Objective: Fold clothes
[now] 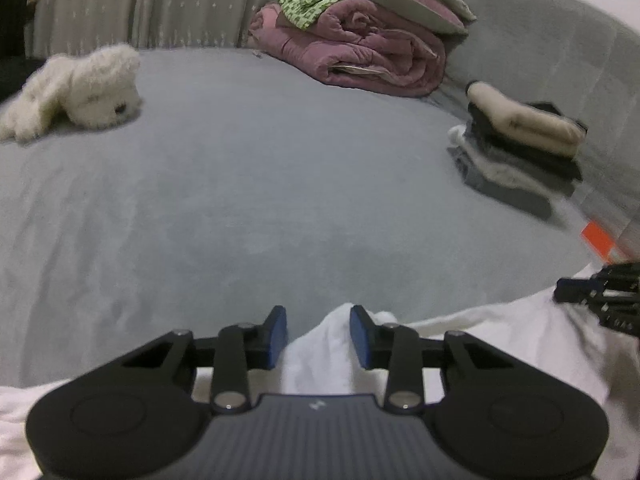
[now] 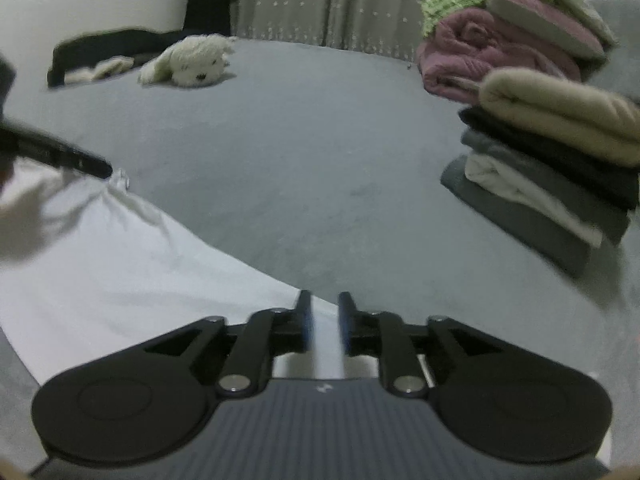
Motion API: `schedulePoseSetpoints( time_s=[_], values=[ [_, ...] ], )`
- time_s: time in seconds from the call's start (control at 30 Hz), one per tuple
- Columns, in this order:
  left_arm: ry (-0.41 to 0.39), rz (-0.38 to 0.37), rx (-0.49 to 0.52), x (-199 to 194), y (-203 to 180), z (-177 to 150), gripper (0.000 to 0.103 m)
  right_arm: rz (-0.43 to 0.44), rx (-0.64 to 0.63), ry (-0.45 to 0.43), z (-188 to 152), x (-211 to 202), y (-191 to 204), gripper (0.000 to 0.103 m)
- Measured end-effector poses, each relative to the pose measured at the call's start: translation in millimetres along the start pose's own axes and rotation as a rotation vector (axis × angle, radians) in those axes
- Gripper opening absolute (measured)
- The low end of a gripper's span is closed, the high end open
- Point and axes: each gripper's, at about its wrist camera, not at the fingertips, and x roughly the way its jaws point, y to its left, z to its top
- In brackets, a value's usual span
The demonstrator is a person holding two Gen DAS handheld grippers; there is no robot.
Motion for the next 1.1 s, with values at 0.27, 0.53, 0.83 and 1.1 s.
schedulePoseSetpoints(
  time_s=[0.27, 0.53, 0.83, 1.1],
  values=[
    [0.021, -0.01, 0.046, 14, -15, -7, 0.014, 0.026, 0.035, 0.037, -5, 7, -5, 0.037],
    [-0.135, 0.125, 0.061, -1, -28, -14, 0.004, -0.007, 0.023, 0.027, -7, 7, -5, 0.04],
    [-0.119, 0.197, 0.066, 11, -28, -18, 0.014, -0.043, 0.044, -0.005, -10, 0, -6, 0.043],
    [-0.197, 0.171, 0.106, -18, -43, -21, 0.045, 0.043, 0.116, -0.051, -13, -21, 4, 0.043]
  ],
)
